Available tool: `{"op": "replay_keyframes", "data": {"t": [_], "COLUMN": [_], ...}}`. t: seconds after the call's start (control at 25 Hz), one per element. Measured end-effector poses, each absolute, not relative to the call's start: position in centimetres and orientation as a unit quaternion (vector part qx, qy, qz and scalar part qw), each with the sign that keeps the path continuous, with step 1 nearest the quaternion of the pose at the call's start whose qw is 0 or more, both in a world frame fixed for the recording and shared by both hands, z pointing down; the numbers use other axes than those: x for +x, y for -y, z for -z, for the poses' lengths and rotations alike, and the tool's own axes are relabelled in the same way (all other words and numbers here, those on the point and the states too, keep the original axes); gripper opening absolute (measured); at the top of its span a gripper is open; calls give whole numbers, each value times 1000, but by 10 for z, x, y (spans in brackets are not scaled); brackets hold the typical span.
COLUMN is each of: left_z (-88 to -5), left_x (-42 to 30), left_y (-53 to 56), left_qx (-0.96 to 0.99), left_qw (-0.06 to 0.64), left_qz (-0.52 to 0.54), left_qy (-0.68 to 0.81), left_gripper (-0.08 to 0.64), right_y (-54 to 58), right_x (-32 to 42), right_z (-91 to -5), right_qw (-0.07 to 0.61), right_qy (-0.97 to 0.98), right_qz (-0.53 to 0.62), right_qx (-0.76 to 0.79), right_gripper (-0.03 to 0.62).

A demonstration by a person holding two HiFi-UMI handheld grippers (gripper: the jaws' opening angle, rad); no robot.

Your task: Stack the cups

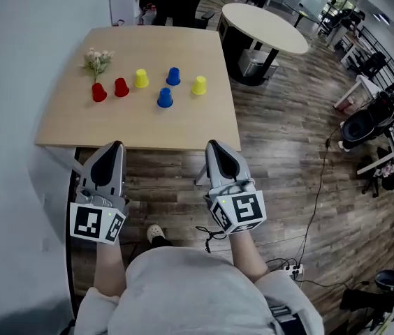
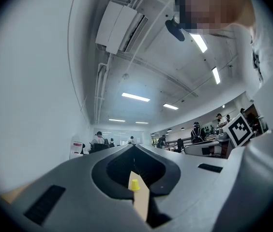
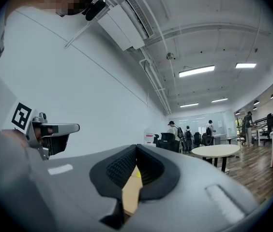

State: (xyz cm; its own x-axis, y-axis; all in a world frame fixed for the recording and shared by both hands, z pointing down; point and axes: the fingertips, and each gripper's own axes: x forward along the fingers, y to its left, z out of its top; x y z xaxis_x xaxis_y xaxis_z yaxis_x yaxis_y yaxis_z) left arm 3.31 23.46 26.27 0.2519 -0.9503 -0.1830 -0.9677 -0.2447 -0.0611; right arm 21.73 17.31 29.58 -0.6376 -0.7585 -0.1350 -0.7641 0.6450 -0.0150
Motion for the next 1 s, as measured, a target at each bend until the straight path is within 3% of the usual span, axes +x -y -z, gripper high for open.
{"op": "replay_keyframes", "data": {"t": [1.0], "left_z": [-294], "left_x": [-68], "left_y": [-130], "left_qx": [-810], "left_qw": [45], "left_qz": [-45], "left_qy": [-583], "left_gripper": [8], "right_y": [-78], "right_x": [126], "right_z": [-320], "right_qw": [49], "right_qy": [-888], "right_qz": [0], "right_qx": [-457], "right_gripper": [12]}}
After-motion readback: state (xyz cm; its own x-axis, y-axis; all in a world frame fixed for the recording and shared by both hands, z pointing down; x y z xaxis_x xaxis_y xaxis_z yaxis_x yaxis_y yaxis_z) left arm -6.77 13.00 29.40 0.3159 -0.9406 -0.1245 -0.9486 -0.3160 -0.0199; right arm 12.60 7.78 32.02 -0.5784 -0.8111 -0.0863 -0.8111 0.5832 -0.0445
